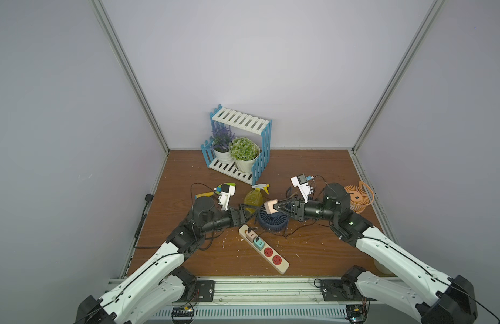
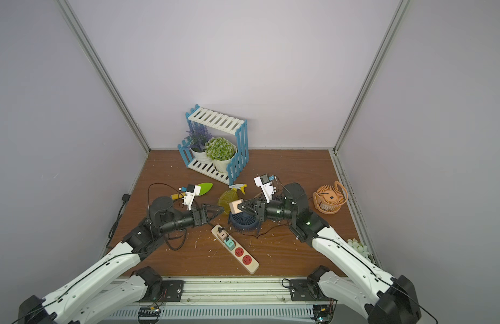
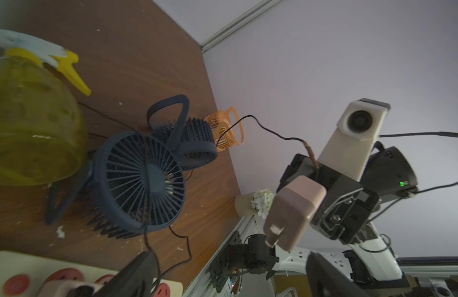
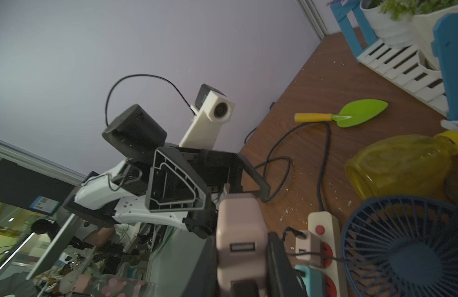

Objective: Plug the desk fan into the power strip
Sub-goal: Pick up the plug from the center of the board, then insert the plug into the socket.

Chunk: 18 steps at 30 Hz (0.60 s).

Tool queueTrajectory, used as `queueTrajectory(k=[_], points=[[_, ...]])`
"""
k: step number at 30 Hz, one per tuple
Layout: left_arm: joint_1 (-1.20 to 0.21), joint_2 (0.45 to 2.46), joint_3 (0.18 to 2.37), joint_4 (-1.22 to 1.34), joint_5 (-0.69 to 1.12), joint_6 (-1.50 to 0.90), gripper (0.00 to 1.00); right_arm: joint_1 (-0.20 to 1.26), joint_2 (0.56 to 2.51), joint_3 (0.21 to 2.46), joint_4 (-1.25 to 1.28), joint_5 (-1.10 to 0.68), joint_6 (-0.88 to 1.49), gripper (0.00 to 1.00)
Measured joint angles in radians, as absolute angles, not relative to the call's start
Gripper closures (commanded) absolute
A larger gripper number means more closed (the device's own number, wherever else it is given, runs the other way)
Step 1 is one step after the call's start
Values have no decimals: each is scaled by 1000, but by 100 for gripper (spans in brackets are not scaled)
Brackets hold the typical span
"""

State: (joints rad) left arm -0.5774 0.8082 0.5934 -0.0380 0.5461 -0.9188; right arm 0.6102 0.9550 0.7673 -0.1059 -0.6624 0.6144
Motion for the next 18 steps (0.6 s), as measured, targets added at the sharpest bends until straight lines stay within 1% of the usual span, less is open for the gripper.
queueTrajectory(k=[4,9,11,13,16,18], points=[[-577,772,562,-200,487,-888,5,743,900,781,-387,-484,474,100],[-587,766,490,-309,439,-902,5,985,918,778,-618,-224,418,100],[-589,750,476,-329,424,-909,5,1088,940,778,-669,-135,409,100],[-589,736,464,-335,414,-916,7,1163,969,778,-693,-69,402,100],[-590,746,445,-328,414,-931,12,1218,1026,778,-673,5,395,100],[-590,770,432,-323,416,-941,12,1247,1087,781,-645,55,387,100]])
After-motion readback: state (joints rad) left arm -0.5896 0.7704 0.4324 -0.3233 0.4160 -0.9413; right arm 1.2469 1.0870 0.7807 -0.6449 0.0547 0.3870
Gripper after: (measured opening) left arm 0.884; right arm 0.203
